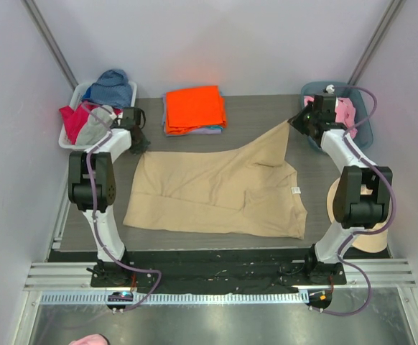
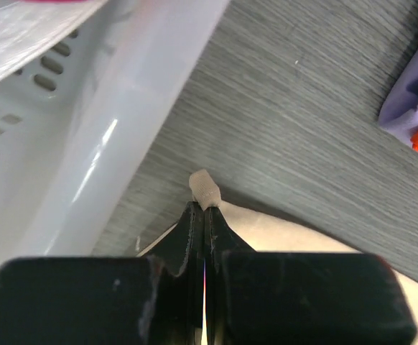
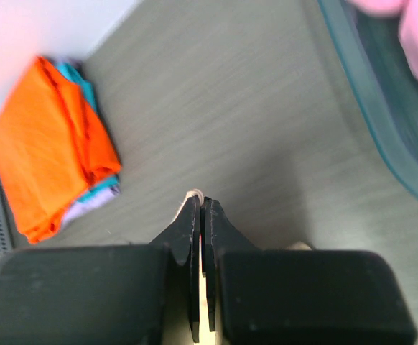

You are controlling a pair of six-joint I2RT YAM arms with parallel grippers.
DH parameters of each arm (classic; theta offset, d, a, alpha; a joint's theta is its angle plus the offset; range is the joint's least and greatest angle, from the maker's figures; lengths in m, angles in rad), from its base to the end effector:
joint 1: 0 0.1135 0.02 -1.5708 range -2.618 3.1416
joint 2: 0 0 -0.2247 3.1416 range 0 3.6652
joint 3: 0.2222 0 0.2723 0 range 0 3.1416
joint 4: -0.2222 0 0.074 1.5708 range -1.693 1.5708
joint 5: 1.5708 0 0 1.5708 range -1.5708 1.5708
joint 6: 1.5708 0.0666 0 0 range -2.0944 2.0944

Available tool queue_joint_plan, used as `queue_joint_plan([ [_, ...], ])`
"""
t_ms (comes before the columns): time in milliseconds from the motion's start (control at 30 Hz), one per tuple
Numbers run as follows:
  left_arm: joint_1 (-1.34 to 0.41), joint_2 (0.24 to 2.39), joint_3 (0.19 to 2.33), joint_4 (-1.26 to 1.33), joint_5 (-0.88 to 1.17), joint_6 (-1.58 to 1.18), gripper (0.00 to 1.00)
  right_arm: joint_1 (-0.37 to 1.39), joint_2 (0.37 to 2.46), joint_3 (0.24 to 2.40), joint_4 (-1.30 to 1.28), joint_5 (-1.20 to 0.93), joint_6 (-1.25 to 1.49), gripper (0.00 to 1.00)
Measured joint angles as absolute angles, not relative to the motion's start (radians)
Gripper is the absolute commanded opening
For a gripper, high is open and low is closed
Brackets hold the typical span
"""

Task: Fold and stack the t-shirts
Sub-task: Fold the tshirt

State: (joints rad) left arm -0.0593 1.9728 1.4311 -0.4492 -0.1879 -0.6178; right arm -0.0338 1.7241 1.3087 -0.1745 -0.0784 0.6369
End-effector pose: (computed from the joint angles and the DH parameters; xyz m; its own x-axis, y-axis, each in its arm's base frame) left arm 0.4428 -0.0138 0.1181 -0.6552 -0.5311 -0.5372 -0.5195 0.8331 -0.1900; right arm 0.4381 -0.0096 0.2052 -0.4656 0.6090 -0.6422 0.3054 0.7916 0.5292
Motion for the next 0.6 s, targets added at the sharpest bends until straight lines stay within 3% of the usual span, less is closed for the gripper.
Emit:
queue_joint_plan([
  [600, -0.060, 2.006, 1.502, -0.447, -0.198, -0.589, 0.00, -0.048, 1.774, 1.446, -0.143, -0.118, 0.631, 0.01],
])
